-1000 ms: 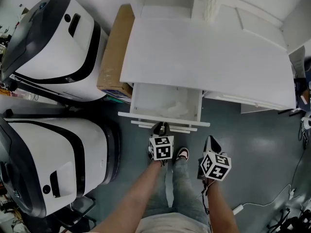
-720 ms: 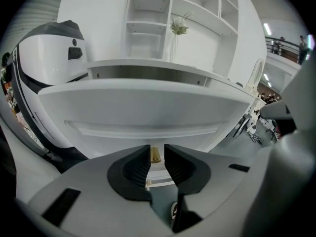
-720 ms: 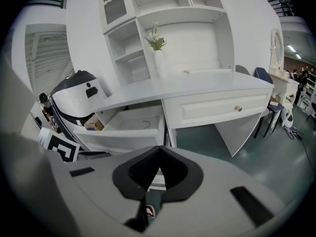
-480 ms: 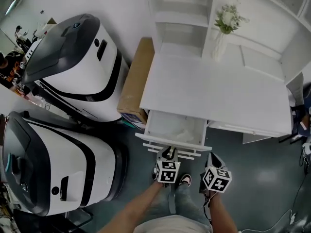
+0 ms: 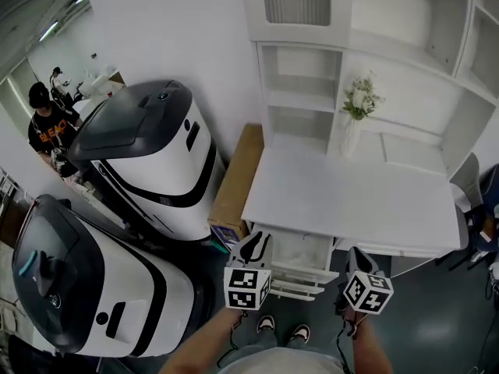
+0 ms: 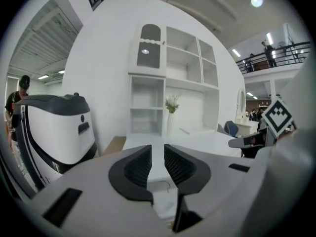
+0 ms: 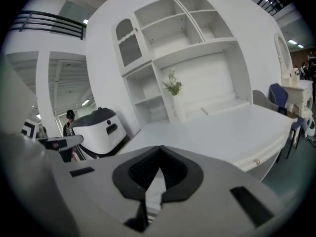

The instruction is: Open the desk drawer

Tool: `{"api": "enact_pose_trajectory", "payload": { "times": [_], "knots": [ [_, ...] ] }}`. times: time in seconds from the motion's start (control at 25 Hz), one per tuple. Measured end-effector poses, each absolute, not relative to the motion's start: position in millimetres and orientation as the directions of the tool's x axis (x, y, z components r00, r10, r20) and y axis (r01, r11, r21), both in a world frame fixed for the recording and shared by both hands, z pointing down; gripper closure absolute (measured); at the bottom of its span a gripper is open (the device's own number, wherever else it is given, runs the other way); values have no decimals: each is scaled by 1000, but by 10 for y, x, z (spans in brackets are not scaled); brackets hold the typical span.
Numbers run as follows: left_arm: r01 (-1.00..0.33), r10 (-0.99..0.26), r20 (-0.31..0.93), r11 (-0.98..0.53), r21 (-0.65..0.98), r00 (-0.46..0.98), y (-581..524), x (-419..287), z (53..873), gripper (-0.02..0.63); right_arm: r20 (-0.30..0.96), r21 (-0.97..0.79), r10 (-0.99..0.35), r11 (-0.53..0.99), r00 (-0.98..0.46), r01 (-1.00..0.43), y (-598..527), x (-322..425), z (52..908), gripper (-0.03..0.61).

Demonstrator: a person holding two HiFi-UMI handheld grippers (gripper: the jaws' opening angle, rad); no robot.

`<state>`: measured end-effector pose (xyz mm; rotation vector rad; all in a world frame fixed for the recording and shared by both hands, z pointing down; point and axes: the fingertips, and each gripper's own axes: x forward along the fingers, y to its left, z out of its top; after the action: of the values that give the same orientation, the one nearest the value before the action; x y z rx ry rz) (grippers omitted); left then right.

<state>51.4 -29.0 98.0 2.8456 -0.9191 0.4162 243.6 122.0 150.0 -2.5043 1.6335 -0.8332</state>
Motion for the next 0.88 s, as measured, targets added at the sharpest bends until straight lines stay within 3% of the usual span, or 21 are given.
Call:
{"api": "enact_pose_trajectory", "payload": {
  "times": [0.4,0.64,0.88],
  "knots": [
    [-673,-673,14,-738,49,739,-880,299,-768,580,71,-96,-938,-345,339,-934,1058,2740,-467,572],
    [-675,-675,-9,-737,4,737,-812,262,-1023,595,-39,-49,-904,-424,426,-904,1353,2802,-900,571],
    [-681,-681,5,-732,-29,732,-789,323,-999,595,-35,-72,-873,-484,487,-872,1505,2858,-781,572]
  ]
}}
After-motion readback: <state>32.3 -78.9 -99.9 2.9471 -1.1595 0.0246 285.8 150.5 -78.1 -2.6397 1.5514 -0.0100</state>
